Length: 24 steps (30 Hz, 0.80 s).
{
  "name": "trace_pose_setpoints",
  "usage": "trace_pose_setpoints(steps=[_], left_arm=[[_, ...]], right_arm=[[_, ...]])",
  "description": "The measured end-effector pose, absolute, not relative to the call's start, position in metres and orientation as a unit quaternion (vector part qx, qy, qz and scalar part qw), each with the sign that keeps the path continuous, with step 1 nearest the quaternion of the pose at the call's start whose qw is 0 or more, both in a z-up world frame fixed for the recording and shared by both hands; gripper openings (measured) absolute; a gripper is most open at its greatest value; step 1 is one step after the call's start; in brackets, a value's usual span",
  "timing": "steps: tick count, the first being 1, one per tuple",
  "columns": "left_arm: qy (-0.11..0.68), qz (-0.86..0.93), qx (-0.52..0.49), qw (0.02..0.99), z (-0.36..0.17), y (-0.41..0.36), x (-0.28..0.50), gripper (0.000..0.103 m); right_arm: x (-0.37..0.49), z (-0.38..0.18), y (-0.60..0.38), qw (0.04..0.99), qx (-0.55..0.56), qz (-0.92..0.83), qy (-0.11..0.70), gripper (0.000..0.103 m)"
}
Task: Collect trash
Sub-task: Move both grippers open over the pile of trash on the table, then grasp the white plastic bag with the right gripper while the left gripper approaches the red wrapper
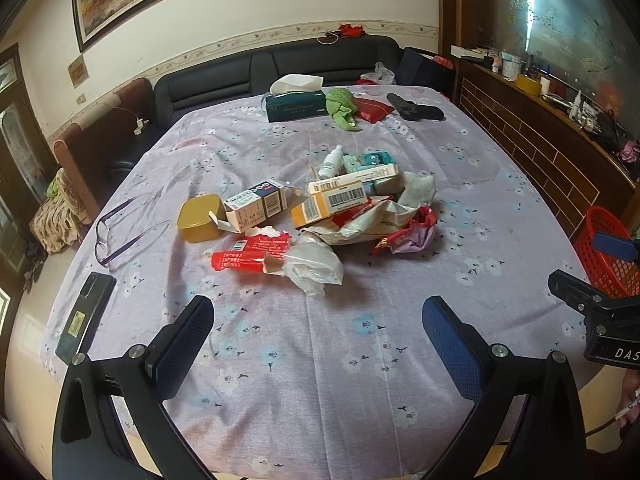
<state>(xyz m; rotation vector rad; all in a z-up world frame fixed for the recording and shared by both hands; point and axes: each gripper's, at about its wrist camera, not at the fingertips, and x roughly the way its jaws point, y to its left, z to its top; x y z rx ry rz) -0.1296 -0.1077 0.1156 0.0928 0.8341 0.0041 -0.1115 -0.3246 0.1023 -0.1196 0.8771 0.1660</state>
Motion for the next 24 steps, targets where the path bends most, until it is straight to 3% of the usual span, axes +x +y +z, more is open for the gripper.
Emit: trace_pose_setpoints(steps=[24], left_arm=[[0.406, 0.061, 0.006, 0.912, 0.113, -0.058, -0.144, 0.103]], right_arm=[[-0.095, 0.103, -0.276, 0.893, -0.088, 0.128, 0.423, 0.097]])
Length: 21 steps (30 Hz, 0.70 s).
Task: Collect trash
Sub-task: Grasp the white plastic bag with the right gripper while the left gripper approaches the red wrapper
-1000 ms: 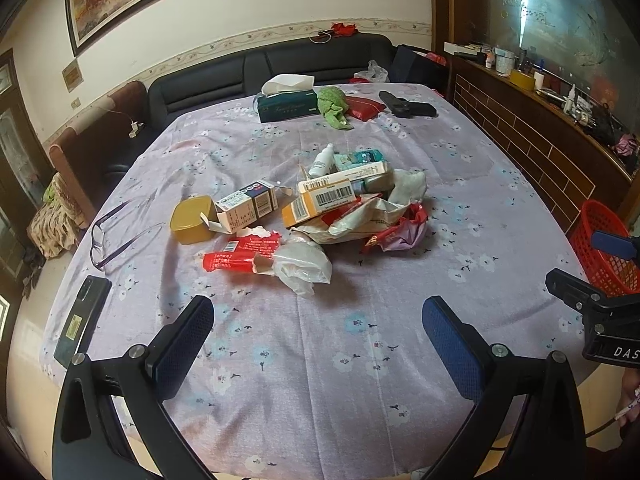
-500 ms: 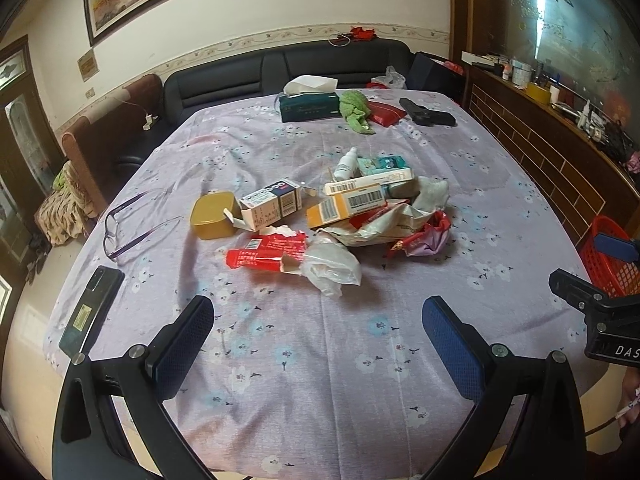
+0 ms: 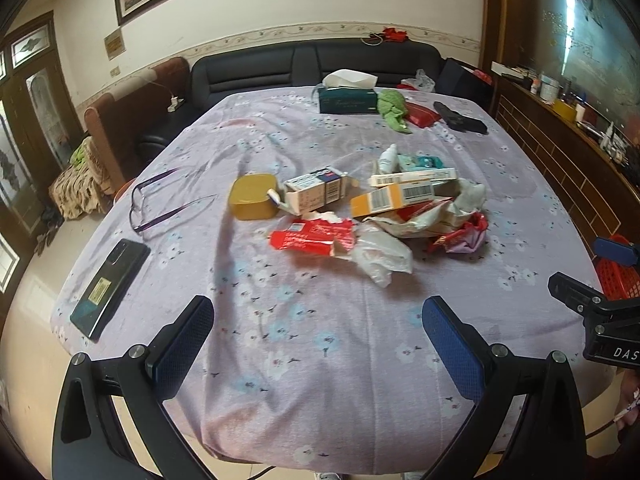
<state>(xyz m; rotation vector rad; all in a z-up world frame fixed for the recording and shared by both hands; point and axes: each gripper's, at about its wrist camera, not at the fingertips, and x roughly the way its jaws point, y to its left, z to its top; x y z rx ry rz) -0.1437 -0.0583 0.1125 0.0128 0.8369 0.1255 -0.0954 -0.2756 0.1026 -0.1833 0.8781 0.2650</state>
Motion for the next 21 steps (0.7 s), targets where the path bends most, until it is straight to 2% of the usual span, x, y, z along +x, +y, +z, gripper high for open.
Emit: trace_pose_setpoints(steps=[5, 8, 11, 13, 17, 20, 21], left_arm=[[0.414, 0.074, -0.007, 0.907, 0.109, -0.039, -0.145, 0.103], [0.423, 0.08, -0.017, 0.903, 0.108, -0.022, -0.142, 0.103], [0.424, 0.084, -0.036, 0.901, 0.112, 0.0, -0.138, 0.102], [0.429, 0.079, -0.053, 0.898, 0.114, 0.014, -0.134, 0.093], [0.444, 0.075, -0.08, 0.889, 0.112, 0.042, -0.127, 0.083], [0.45, 0.069, -0.086, 0.886, 0.11, 0.059, -0.125, 0.08], [0.453, 0.065, -0.089, 0.885, 0.109, 0.064, -0.123, 0.076]], right_arm=[[-0.09, 0.102, -0.263, 0.888, -0.085, 0.145, 0.429, 0.097], [-0.082, 0.102, -0.257, 0.878, -0.057, 0.171, 0.443, 0.093], [-0.068, 0.103, -0.246, 0.858, -0.013, 0.212, 0.467, 0.084], [-0.058, 0.102, -0.235, 0.842, 0.017, 0.241, 0.483, 0.083], [-0.039, 0.09, -0.2, 0.801, 0.05, 0.284, 0.525, 0.079], [-0.02, 0.073, -0.178, 0.771, 0.104, 0.29, 0.557, 0.07], [-0.012, 0.066, -0.172, 0.766, 0.117, 0.278, 0.568, 0.066]])
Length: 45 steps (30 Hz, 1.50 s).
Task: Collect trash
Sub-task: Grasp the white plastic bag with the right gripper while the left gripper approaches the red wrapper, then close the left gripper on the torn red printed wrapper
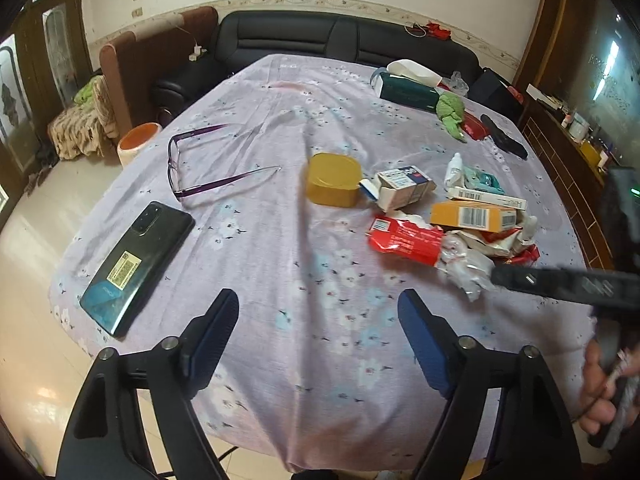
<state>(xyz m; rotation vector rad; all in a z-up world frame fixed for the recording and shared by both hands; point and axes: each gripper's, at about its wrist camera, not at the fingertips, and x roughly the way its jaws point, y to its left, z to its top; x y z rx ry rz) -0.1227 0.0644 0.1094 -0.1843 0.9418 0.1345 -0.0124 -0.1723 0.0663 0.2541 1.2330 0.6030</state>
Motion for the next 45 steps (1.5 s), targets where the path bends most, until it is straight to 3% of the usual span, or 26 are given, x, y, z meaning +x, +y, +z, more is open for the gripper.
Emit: trace_pose_setpoints(steps=[4, 8, 19, 23, 26, 30, 31, 34, 42, 44, 45], left_arm=[[0.468, 0.042, -0.114, 0.875, 0.108, 0.083, -0.107, 0.065], [0.475, 0.011, -0.128, 0.871, 0.11, 0.086, -0.086, 0.061], [0.532, -0.06, -0.204, 0.819, 0.068, 0.055, -0.026, 0.06], [0.548, -0.056, -0.247, 0.797, 0.05, 0.044, -0.008, 0.054], [0.563, -0.055, -0.26, 0.783, 0.036, 0.033, 0.003, 0.034], [0.559, -0.05, -0.227, 0.796, 0.032, 0.019, 0.01, 0.019], [0.556, -0.049, -0.222, 0.799, 0.032, 0.018, 0.01, 0.011], [0.552, -0.059, -0.21, 0.805, 0.035, 0.017, 0.006, 0.005], [0.552, -0.079, -0.2, 0.806, 0.042, 0.025, -0.005, 0.009], [0.56, -0.078, -0.201, 0.8, 0.042, 0.029, -0.005, 0.033], [0.566, -0.07, -0.205, 0.796, 0.042, 0.033, -0.005, 0.061]], right_arm=[[0.01, 0.047, -0.151, 0.757, 0.145, 0.241, 0.59, 0.058], [0.021, 0.029, -0.144, 0.741, 0.172, 0.205, 0.616, 0.034], [-0.031, 0.069, -0.166, 0.796, 0.074, 0.235, 0.553, 0.027], [-0.049, 0.08, -0.186, 0.813, 0.065, 0.222, 0.535, 0.027], [-0.057, 0.09, -0.202, 0.827, 0.061, 0.207, 0.519, 0.027], [-0.068, 0.099, -0.215, 0.838, 0.062, 0.195, 0.505, 0.027], [-0.07, 0.1, -0.218, 0.84, 0.062, 0.194, 0.503, 0.027], [-0.075, 0.104, -0.225, 0.843, 0.06, 0.191, 0.5, 0.027], [-0.078, 0.108, -0.226, 0.849, 0.071, 0.186, 0.489, 0.027], [-0.079, 0.108, -0.226, 0.851, 0.071, 0.184, 0.486, 0.027], [-0.08, 0.109, -0.226, 0.852, 0.072, 0.182, 0.485, 0.027]])
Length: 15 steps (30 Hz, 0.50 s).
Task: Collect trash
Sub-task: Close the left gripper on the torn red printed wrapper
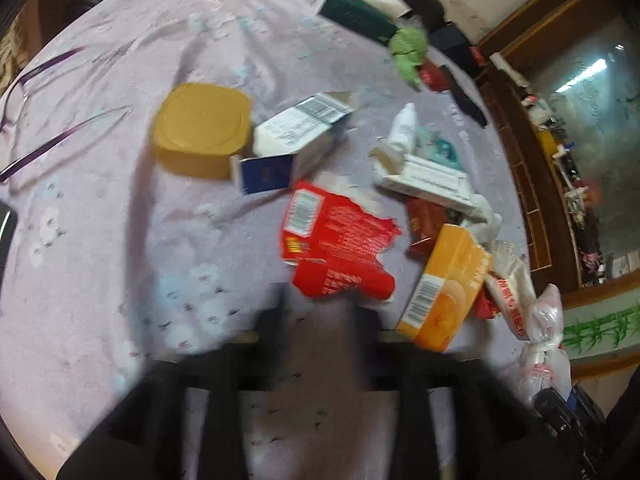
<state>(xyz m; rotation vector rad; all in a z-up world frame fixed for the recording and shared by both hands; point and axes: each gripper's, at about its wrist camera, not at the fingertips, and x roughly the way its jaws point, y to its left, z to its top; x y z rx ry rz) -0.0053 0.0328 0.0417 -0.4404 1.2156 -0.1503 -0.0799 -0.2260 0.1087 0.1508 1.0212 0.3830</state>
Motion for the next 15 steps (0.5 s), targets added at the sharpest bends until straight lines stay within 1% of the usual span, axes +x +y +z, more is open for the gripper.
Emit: trace_pose_setpoints(steps=[1, 2, 6, 8, 9, 11, 12, 14, 15], left_arm=[[0.56, -0.069, -0.215, 0.797, 0.043, 0.037, -0.006, 0.065], [0.549, -0.072, -0.219, 0.803, 0.045, 0.04, -0.007, 0.065], [0.552, -0.081, -0.214, 0.802, 0.039, 0.043, 0.006, 0.065], [0.556, -0.083, -0.185, 0.806, 0.032, 0.035, 0.018, 0.064], [0.558, -0.08, -0.17, 0.808, 0.028, 0.031, 0.023, 0.059], [0.565, -0.099, -0.154, 0.805, 0.02, 0.022, 0.031, 0.044], [0.567, -0.101, -0.144, 0.805, 0.018, 0.019, 0.032, 0.032], [0.555, -0.099, -0.115, 0.818, 0.018, 0.012, 0.03, 0.025], [0.555, -0.104, -0.111, 0.818, 0.018, 0.009, 0.03, 0.018]], right_arm=[[-0.08, 0.109, -0.227, 0.853, 0.072, 0.18, 0.485, 0.027], [-0.081, 0.109, -0.227, 0.853, 0.073, 0.177, 0.485, 0.027], [-0.084, 0.111, -0.229, 0.857, 0.075, 0.167, 0.482, 0.027], [-0.086, 0.11, -0.23, 0.857, 0.078, 0.162, 0.483, 0.027], [-0.086, 0.11, -0.23, 0.857, 0.079, 0.161, 0.483, 0.027], [-0.087, 0.109, -0.23, 0.857, 0.082, 0.156, 0.484, 0.027], [-0.088, 0.109, -0.229, 0.857, 0.083, 0.155, 0.484, 0.027], [-0.09, 0.108, -0.229, 0.858, 0.082, 0.153, 0.484, 0.027], [-0.091, 0.108, -0.229, 0.858, 0.083, 0.151, 0.484, 0.027]])
